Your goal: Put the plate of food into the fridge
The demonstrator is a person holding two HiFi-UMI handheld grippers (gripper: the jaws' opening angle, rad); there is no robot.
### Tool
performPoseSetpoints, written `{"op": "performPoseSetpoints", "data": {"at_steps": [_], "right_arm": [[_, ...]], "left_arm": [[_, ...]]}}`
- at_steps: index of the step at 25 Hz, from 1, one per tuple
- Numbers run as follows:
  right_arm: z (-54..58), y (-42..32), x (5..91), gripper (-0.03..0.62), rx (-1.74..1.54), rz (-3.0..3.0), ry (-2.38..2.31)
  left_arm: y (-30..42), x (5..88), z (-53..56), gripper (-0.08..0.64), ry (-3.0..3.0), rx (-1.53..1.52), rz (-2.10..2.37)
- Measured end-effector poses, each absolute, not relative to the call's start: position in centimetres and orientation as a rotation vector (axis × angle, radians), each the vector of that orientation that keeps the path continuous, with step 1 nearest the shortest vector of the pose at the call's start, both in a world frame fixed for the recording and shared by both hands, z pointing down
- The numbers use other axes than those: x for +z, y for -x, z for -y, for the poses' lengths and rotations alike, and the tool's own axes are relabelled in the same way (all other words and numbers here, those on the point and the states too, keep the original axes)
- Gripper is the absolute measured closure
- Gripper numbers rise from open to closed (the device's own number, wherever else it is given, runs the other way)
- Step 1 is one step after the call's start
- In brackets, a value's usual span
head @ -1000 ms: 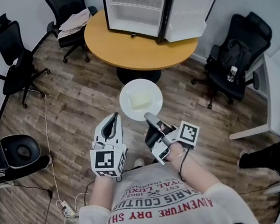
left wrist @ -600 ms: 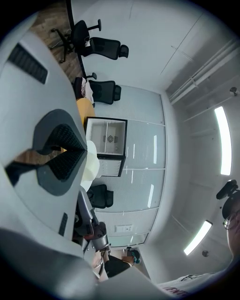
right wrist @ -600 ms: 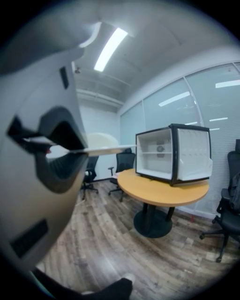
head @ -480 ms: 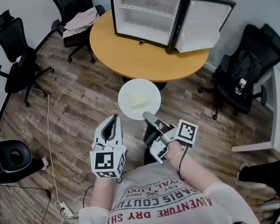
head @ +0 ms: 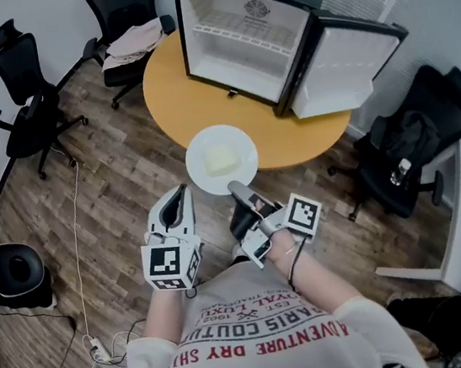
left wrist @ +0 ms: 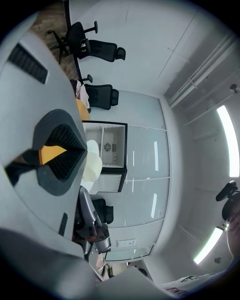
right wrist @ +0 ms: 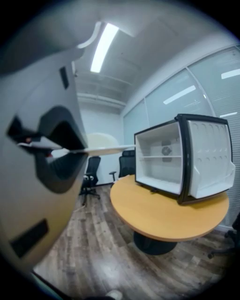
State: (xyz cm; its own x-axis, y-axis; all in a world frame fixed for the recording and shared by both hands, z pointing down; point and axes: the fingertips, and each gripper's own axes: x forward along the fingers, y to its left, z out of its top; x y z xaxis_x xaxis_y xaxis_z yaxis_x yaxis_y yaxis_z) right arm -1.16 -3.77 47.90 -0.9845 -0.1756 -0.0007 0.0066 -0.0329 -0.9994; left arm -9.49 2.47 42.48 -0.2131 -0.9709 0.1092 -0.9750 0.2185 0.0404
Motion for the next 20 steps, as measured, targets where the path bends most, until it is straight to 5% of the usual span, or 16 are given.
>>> {"op": "performPoseSetpoints", "data": {"at_steps": [20], "right_arm": [[17.7, 5.9, 50.3, 0.554, -2.164, -2.055, 0.314]], "left_arm": [[15.2, 43.9, 12.8, 0.531, -1.973, 0.054, 2.277]]}}
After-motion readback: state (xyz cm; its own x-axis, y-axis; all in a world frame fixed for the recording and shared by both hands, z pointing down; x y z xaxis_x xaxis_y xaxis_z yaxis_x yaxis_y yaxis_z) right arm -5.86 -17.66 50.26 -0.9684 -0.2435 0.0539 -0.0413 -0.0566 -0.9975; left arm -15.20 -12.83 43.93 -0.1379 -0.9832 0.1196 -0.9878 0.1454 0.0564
